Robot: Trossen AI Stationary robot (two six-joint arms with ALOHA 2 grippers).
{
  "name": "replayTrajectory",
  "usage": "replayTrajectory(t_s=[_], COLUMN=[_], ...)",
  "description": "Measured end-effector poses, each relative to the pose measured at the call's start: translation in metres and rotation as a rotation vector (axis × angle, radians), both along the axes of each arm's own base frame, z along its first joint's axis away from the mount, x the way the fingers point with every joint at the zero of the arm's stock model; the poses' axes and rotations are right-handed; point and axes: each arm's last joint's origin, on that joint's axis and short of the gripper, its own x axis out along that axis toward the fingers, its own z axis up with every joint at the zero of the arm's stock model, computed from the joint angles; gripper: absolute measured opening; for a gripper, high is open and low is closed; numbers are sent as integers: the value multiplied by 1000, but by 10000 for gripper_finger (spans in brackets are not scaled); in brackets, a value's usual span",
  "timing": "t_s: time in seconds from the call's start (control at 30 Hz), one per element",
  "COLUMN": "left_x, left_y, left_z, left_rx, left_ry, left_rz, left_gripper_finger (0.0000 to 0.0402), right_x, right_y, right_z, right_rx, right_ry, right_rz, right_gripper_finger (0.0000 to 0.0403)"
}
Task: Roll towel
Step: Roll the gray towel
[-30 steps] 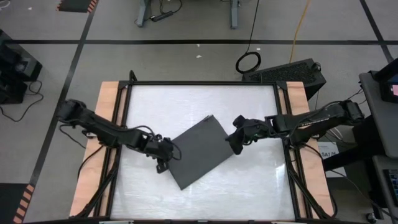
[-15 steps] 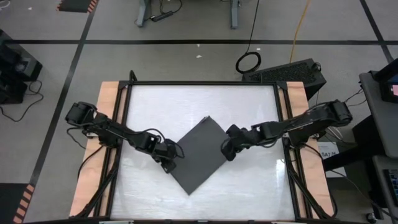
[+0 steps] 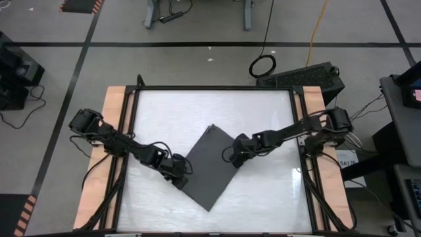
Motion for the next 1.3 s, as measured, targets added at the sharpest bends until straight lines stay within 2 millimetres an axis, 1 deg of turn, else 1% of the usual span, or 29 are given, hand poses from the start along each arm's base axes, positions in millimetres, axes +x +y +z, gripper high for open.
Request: replayTrajectory(t_s=[0.1, 0.3, 0.4, 0.5, 0.57, 0.7, 0.8, 0.87, 0.9, 1.03, 1.17, 1.23, 1.3], left_x=[2, 4, 2, 1, 4, 8, 6, 5, 3, 0, 0, -1, 1], left_y=[-4, -10, -13, -15, -17, -18, -16, -14, -12, -9, -5, -2, 0], left_z=[2, 5, 6, 8, 17, 49, 69, 80, 82, 81, 76, 71, 68], left_rx=[-24, -99, -182, -255, -285, -304, -239, -170, -137, -22, 150, 241, 285], left_ry=[-34, -69, -28, -17, -85, -248, -329, -374, -377, -387, -392, -368, -380], left_rz=[-16, -62, -118, -170, -200, -254, -273, -281, -291, -338, -347, -345, -366], left_gripper_finger=[129, 129, 129, 129, 129, 129, 129, 129, 129, 129, 129, 129, 129], right_x=[4, 4, 4, 7, 10, 13, 11, 7, 6, -2, -12, -15, -17], right_y=[-11, -35, -45, -54, -59, -70, -73, -73, -71, -56, -33, -19, -4], right_z=[-6, -7, -7, -7, -5, -3, 3, 11, 16, 43, 65, 70, 73], right_rx=[4, -36, -75, -144, -195, -268, -264, -246, -243, -176, -123, -90, -72], right_ry=[0, 4, -3, -37, -72, -112, -132, -149, -167, -244, -293, -302, -315], right_rz=[21, 51, 116, 227, 300, 386, 404, 411, 415, 437, 416, 414, 416], right_gripper_finger=[0, 0, 0, 0, 0, 0, 0, 0, 0, 0, 0, 0, 0])
